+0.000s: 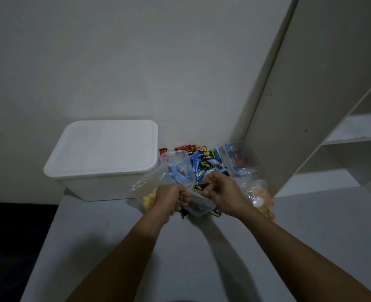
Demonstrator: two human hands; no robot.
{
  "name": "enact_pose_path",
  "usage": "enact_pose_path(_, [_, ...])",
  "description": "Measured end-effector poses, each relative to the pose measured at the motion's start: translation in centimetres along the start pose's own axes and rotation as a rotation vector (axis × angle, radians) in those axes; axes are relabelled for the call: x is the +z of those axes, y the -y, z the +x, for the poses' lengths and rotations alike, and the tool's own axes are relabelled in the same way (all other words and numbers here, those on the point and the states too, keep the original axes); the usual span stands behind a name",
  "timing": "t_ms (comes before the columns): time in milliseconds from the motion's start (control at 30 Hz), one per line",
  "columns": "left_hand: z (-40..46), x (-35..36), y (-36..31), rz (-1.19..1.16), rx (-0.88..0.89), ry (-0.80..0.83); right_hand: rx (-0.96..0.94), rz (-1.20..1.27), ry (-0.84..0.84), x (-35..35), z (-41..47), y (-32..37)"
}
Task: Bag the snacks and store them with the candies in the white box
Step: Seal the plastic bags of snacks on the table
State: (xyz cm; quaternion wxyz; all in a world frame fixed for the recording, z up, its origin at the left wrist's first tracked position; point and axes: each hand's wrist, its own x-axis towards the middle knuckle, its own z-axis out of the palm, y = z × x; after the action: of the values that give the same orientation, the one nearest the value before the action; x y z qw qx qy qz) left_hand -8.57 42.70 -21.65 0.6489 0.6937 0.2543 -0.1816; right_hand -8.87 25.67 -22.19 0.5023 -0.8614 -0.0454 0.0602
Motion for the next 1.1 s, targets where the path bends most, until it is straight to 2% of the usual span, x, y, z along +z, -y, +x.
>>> enact_pose_path(100, [-0.3, -0.6, 0.1, 0.056, 0.101, -0.101, -0.009, -0.04, 0.059, 0.0, 0.5, 0.2])
enact_pose_path(233, [-0.7, -2.7, 1.2, 0.137, 0.264, 0.025, -0.039, -0.109, 0.208, -0.2, 2.0, 1.4])
enact_pose_path(300, [-0.5, -3.9, 2.3, 0.192, 0.313, 0.001, -0.039, -0.113, 0.273, -0.1, 2.9, 2.2])
enact_pose_path(500, [-0.6, -6.5, 3.0, -0.018, 0.171, -0.064, -0.01, 0.003, 0.317, 1.8, 4.7, 4.4])
enact_pose_path(600, [0.0, -8.1, 3.3, -0.036, 0.128, -0.134, -0.004, -0.055, 0.381, 2.7, 5.3, 4.3])
enact_pose_path(833, [0.3, -8.7, 4.4, -0.112, 0.096, -0.202, 0.028, -0.1, 0.206, 6.1, 6.5, 2.9])
enact_pose_path(933, [1.1, -8.4, 4.9, -0.076, 0.11, -0.256, 0.007, -0.1, 0.099, 6.9, 6.8, 2.5])
enact_pose_path(1100, [2.3, -7.0, 4.7, 0.07, 0.157, -0.356, 0.031, -0.164, 0.064, 6.9, 7.4, 1.5])
